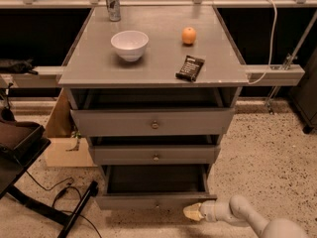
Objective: Close bottom drawer
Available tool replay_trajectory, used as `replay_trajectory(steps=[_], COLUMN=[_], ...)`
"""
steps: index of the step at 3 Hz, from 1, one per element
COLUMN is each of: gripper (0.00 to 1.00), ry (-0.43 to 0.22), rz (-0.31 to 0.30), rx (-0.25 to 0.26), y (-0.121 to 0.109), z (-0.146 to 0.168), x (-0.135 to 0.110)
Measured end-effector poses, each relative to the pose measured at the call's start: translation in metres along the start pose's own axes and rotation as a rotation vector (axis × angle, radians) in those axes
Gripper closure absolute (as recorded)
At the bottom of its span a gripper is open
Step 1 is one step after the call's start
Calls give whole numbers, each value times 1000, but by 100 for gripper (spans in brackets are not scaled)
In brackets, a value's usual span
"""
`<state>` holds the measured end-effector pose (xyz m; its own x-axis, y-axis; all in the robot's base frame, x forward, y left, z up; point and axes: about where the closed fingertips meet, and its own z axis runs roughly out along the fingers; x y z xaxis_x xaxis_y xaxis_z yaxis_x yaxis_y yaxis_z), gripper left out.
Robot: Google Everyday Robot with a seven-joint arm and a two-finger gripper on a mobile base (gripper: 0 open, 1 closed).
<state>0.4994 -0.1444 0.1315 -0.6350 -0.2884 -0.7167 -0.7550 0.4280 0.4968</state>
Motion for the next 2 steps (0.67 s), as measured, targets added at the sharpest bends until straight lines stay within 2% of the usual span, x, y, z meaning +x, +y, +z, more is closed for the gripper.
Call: replay_trajectory(steps=[2], gripper=[100], ry=[-11], rz=[-27], rx=[32], y=[-34], z=[0], x=[-30])
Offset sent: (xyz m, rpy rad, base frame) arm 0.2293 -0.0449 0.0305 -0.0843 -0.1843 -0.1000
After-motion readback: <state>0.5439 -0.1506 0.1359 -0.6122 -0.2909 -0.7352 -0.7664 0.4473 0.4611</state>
